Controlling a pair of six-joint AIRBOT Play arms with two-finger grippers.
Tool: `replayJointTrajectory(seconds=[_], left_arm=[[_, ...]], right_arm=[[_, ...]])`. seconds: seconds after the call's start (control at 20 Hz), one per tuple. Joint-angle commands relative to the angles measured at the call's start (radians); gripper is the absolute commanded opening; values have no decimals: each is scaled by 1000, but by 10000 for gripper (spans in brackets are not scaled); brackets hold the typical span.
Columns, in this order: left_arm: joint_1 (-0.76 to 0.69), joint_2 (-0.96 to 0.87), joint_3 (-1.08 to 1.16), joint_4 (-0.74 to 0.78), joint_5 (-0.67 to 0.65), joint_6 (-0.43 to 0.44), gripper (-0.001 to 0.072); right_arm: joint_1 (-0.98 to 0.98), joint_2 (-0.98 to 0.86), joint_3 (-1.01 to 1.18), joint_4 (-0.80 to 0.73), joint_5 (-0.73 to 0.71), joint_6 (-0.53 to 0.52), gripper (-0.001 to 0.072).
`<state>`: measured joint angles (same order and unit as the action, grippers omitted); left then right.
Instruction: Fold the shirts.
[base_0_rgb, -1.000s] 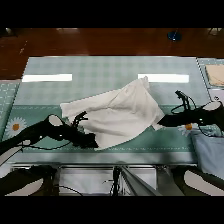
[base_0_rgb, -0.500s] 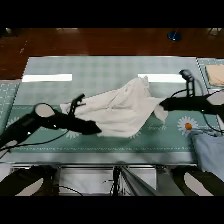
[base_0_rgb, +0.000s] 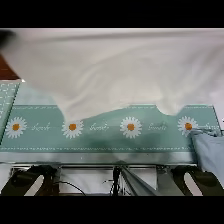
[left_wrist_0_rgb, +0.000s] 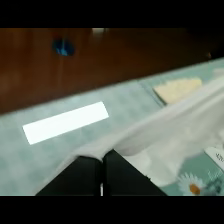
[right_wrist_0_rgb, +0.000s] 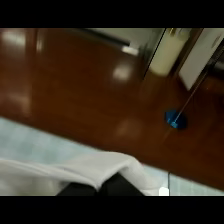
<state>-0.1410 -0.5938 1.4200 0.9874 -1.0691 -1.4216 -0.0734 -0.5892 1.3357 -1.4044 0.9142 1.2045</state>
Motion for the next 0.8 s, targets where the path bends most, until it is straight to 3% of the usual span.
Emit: replayJointTrajectory(seconds=[0.0,0.25,0.55,0.65,0.75], left_arm=[[29,75,220,105,-1,-24,25],[29,82,320,51,-153,-90,25],[29,85,443,52,-245,-175,25],[29,85,464,80,-270,-209,25],[29,77,461,181,-399,-232,25]], right_arm=[[0,32,215,-11,3,33,26],[0,32,412,37,87,50,25],[0,31,512,-80,244,85,26],[0,10,512,-79,293,85,26],[0,-45,512,-80,431,95,25]])
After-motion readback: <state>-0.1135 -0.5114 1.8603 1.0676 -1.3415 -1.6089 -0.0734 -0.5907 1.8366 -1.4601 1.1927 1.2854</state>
